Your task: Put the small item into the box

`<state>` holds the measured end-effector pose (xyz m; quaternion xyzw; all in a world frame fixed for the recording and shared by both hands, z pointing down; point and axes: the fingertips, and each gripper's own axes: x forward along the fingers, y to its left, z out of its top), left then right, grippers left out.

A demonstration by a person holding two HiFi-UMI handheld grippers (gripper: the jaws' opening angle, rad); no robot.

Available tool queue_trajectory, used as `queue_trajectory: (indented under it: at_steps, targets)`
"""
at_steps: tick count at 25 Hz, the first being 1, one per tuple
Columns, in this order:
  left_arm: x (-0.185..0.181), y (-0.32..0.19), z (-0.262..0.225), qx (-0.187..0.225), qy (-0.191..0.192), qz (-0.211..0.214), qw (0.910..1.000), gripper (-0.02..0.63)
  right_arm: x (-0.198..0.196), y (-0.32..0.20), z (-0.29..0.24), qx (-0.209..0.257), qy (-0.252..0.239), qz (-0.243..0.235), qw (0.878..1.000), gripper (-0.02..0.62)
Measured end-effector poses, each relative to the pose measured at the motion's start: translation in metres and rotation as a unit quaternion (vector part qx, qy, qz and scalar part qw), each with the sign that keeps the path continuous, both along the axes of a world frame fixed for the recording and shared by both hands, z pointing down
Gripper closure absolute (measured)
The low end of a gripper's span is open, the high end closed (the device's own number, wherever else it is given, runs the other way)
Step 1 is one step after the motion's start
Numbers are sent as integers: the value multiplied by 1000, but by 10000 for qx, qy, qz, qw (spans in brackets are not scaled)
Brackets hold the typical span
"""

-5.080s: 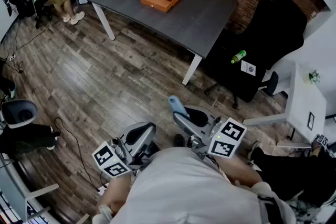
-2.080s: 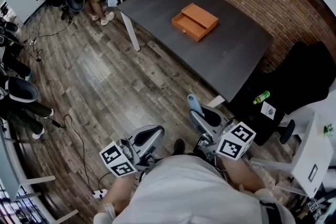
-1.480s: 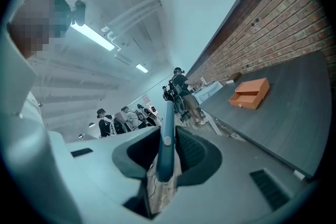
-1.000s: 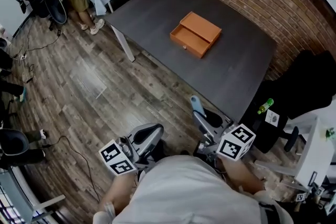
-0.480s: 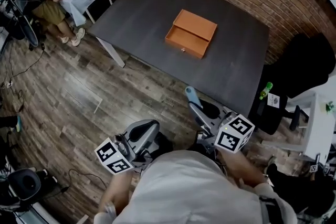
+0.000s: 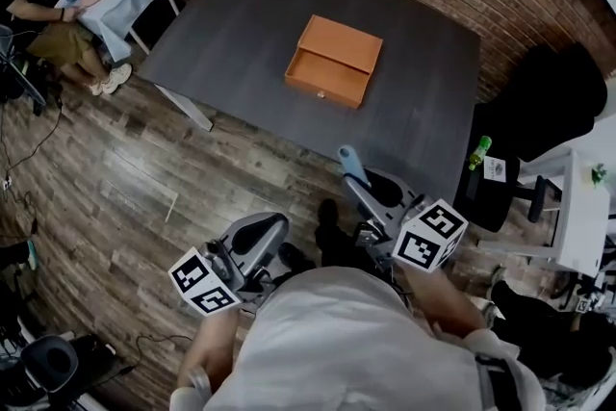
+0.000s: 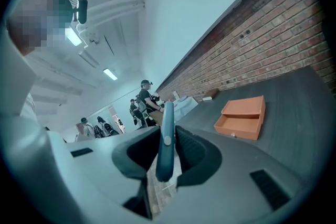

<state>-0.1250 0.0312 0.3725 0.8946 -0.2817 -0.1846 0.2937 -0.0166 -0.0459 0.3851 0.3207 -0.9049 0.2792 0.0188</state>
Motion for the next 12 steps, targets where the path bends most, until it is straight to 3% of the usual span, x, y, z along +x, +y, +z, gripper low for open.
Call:
queue_trajectory:
  at_steps: [12]
  targets:
    - [45,-108,-4,29,-185,-168,9997,592,35,-99,10,-24,17,-274,9996,495]
